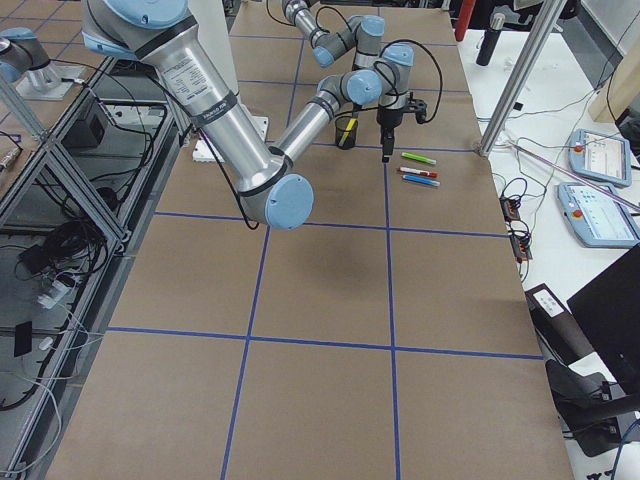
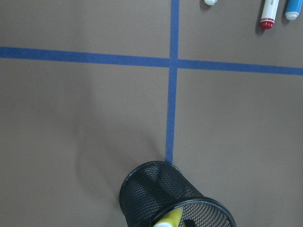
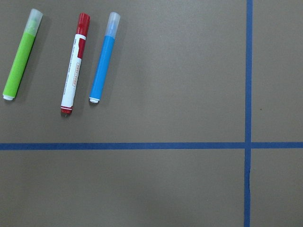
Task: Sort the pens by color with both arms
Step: 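Lower the left gripper onto the yellow highlighter in the cup and grasp, then lift the yellow highlighter out of the cup with the left gripper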
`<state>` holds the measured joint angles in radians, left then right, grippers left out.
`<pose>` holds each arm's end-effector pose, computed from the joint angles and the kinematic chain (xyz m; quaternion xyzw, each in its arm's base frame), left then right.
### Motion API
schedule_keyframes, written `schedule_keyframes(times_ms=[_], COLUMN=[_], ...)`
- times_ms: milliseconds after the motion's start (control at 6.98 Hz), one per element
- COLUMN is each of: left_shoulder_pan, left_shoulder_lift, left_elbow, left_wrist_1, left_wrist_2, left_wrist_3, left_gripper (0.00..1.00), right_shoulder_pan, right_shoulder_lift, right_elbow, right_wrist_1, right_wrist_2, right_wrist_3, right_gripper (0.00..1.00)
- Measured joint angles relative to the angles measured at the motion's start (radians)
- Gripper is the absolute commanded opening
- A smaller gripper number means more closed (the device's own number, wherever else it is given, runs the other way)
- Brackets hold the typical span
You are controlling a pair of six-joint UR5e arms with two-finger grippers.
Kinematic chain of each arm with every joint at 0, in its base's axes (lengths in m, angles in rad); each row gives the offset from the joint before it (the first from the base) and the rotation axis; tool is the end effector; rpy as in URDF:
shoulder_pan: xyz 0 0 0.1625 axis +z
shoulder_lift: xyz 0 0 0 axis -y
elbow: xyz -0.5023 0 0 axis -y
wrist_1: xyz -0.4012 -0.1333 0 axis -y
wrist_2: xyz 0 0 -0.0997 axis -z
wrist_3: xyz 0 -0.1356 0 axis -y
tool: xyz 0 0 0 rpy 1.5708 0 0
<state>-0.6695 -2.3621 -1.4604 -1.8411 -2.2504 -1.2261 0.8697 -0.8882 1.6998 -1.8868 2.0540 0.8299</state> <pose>0.6075 -0.5421 0.2431 -0.0494 0.5213 0.0151 0.8518 -0.4222 -0.6091 0.3194 0.0110 -0.3323 0.0020 0.9431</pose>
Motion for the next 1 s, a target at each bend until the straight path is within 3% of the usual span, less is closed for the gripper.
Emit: schedule_keyframes(times_ms=[287, 430, 717, 860, 1003], left_shoulder_pan=[0.003, 0.003, 0.004, 0.004, 0.004], left_shoulder_lift=[0.002, 0.002, 0.003, 0.004, 0.004], left_elbow=[0.001, 0.001, 0.001, 0.0, -0.001], left_wrist_1=[-0.001, -0.001, -0.002, -0.008, -0.019], left_wrist_2=[0.0, 0.0, 0.0, 0.001, 0.001], left_wrist_3=[0.0, 0.001, 0.002, 0.003, 0.003], left_gripper=[0.35, 0.31, 0.08, 0.0, 0.0], right_shoulder_pan=[-0.001, -0.001, -0.002, -0.002, -0.002], right_shoulder_lift=[0.0, 0.0, 0.0, 0.0, 0.0], right_elbow=[0.0, 0.0, 0.0, 0.0, 0.0], right_wrist_1=[0.001, 0.001, 0.002, 0.002, 0.002], right_wrist_2=[-0.001, -0.001, -0.002, -0.002, -0.002], right_wrist_3=[0.0, 0.0, 0.0, 0.0, 0.0], right_gripper=[0.99, 0.99, 0.99, 0.99, 0.99])
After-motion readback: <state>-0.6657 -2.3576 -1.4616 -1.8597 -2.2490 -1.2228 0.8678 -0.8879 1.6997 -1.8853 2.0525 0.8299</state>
